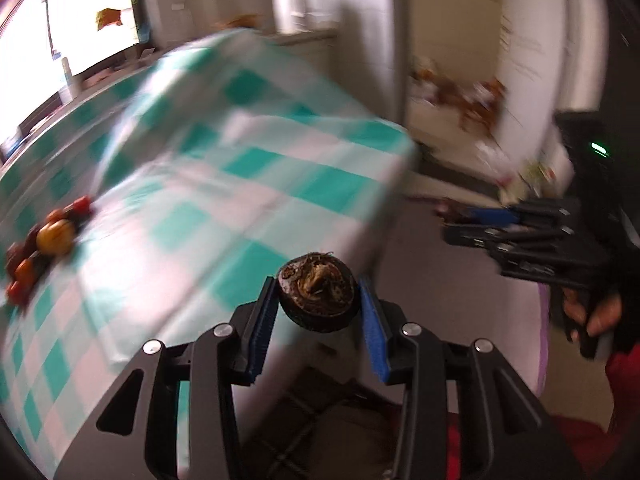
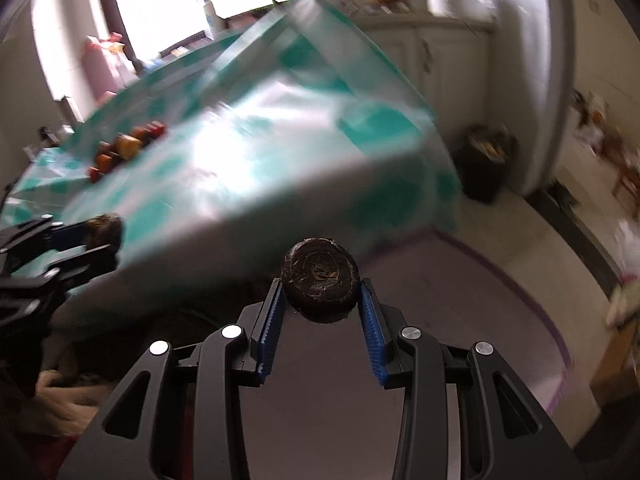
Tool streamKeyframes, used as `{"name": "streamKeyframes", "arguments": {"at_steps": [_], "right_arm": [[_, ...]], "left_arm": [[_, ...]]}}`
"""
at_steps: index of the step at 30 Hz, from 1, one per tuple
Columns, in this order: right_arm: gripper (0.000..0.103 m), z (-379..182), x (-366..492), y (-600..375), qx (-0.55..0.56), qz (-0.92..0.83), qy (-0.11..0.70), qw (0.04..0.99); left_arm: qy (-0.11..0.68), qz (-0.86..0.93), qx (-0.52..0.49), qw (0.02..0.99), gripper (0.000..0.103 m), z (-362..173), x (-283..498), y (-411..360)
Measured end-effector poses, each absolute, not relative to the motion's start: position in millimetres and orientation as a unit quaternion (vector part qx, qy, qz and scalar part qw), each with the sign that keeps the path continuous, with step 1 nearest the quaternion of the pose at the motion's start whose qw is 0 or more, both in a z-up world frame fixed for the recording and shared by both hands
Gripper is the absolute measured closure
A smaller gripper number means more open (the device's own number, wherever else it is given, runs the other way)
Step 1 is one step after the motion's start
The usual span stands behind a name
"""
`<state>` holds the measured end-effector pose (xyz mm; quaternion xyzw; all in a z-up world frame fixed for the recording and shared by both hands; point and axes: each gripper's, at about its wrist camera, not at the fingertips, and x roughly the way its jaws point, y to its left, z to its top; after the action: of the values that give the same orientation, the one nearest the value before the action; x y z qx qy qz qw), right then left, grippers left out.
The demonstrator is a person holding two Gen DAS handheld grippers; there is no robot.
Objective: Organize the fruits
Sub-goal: 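Carry both dark fruits off the table toward the white box, then open both grippers to drop the dark fruits into the white box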
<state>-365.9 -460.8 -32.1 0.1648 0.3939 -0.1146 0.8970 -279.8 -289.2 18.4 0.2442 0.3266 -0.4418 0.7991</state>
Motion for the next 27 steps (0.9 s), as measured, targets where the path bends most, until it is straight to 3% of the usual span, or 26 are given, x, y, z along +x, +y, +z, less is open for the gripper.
{"name": "streamKeyframes", "arguments": {"at_steps": [13,19,27], "right_arm": [[0.066,-137.8,-342.7,-488.3,0.219,-0.167,0.518,0.81],[0.065,-174.1,-327.4,-484.3,0.202,-0.166,0.562,0.785],[0.062,-179.8,-321.6,-477.8,0.199,-0.163,0.576,0.776]], "left_arm": [[0.437,-0.48,0.397,0.649,0.062,-123.4,-309.5,-380.3],[0.452,-0.466,0.429,0.628,0.062,-155.3,-310.6,-392.8],[0.456,-0.469,0.429,0.622,0.061,-162.5,-310.6,-396.3]]}}
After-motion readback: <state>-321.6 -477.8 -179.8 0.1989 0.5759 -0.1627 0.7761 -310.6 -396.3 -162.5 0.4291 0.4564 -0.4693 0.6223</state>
